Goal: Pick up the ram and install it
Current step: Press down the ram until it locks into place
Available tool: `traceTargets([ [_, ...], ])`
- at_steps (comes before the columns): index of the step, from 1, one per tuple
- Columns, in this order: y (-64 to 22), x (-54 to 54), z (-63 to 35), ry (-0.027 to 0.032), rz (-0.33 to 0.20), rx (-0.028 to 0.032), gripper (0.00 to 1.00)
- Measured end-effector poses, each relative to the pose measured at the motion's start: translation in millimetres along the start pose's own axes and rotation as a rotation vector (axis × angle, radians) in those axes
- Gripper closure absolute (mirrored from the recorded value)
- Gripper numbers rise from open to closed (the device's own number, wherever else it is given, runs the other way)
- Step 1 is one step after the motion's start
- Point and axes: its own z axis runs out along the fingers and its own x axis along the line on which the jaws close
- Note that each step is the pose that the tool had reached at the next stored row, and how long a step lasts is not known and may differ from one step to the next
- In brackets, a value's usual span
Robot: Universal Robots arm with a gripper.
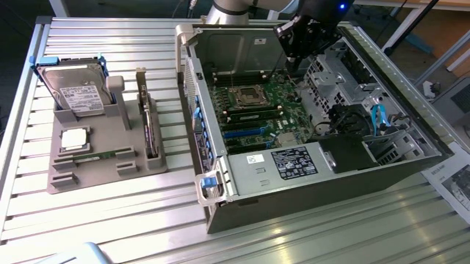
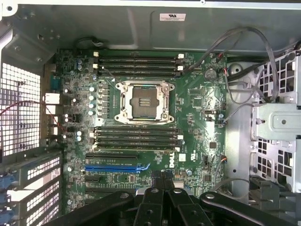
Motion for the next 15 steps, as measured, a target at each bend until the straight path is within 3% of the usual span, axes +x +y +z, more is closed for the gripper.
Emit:
traceTargets([
  [4,0.1,1.4,0.0,-0.0031,0.000,0.0000,0.90],
  [15,2.4,2.9,0.1,-0.0046,0.000,0.0013,0.90],
])
